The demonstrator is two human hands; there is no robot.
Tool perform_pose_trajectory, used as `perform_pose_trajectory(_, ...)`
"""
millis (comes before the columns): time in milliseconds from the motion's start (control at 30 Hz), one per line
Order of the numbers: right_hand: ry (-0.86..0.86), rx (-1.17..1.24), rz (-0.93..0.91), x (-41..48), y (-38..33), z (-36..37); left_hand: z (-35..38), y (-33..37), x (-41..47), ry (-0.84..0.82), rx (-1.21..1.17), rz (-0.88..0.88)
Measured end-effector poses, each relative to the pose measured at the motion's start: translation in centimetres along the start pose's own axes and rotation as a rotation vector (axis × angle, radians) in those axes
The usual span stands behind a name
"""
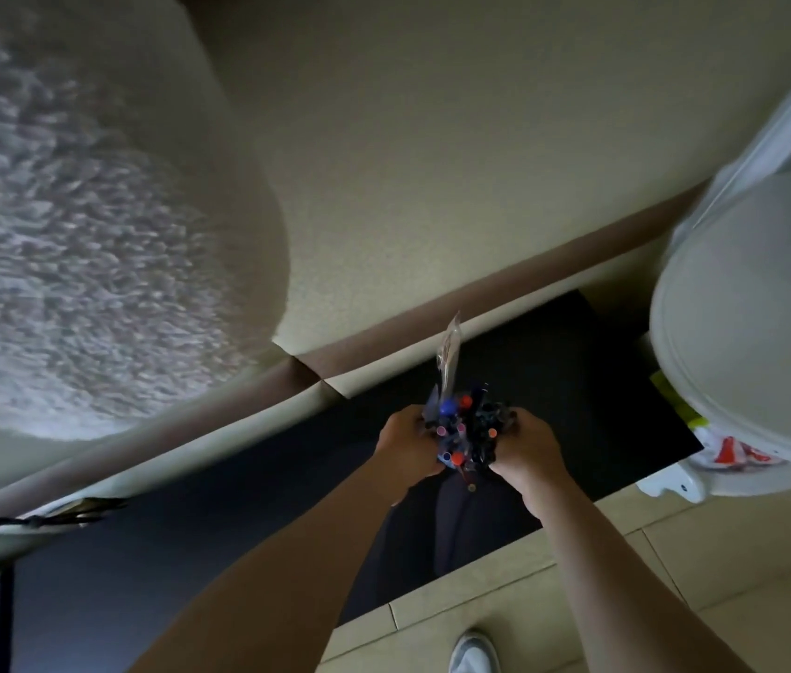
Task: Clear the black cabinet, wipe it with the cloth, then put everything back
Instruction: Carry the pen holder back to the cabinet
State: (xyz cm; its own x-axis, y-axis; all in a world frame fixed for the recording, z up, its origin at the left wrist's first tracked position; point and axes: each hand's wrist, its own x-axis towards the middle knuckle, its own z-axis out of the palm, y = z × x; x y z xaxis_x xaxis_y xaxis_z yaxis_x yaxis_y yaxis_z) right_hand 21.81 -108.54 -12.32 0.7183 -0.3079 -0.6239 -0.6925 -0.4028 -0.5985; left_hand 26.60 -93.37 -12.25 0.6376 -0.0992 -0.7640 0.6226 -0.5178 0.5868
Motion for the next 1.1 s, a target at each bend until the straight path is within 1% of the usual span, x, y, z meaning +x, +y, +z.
perform_pose_trajectory(100,-0.005,-0.017,-0.006,0.8,0.5,0.4,0.1,-0.5,1.0,0.012,-0.016,-0.005)
perform_pose_trajectory(200,0.001,0.014,0.000,1.3,0.4,0.5,0.2,-0.4,1.4,-0.013,0.043,0.015)
perform_pose_trajectory(300,0.001,0.099,0.018,1.4,-0.1,0.3,0.0,-0.2,1.7,0.079,-0.017,0.031)
perform_pose_trajectory(333,-0.001,0.122,0.027,1.6,-0.2,0.3,0.0,-0.4,2.0,0.086,-0.024,0.030)
perform_pose_trajectory(433,0.003,0.150,0.051,1.6,-0.3,0.4,-0.2,-0.9,2.4,0.010,-0.022,0.024)
perform_pose_trajectory(533,-0.005,0.217,0.059,1.7,0.1,0.6,-0.3,-1.3,2.5,0.001,-0.077,-0.005)
perform_pose_trajectory(600,-0.024,0.285,0.081,1.6,0.6,0.8,-0.3,-1.6,2.3,0.001,-0.041,0.006)
perform_pose_trajectory(667,-0.037,0.368,0.096,1.0,1.0,0.7,-0.4,-1.6,1.7,0.007,0.047,0.036)
perform_pose_trajectory(733,-0.020,0.356,0.091,0.0,1.3,0.4,-0.9,-1.6,0.8,0.060,0.127,0.071)
perform_pose_trajectory(800,0.034,0.317,0.117,-1.5,1.5,-0.4,-1.5,-1.3,-0.8,0.129,0.123,0.088)
perform_pose_trajectory(867,0.062,0.303,0.143,-3.3,1.3,-1.4,-2.4,-1.1,-2.8,0.163,0.149,0.099)
perform_pose_trajectory(933,0.076,0.283,0.145,-5.8,0.6,-2.3,-3.4,-1.2,-5.1,0.164,0.191,0.103)
perform_pose_trajectory(1100,0.068,0.184,0.092,-15.4,-2.1,-4.0,-5.9,-0.5,-13.7,0.079,0.191,0.112)
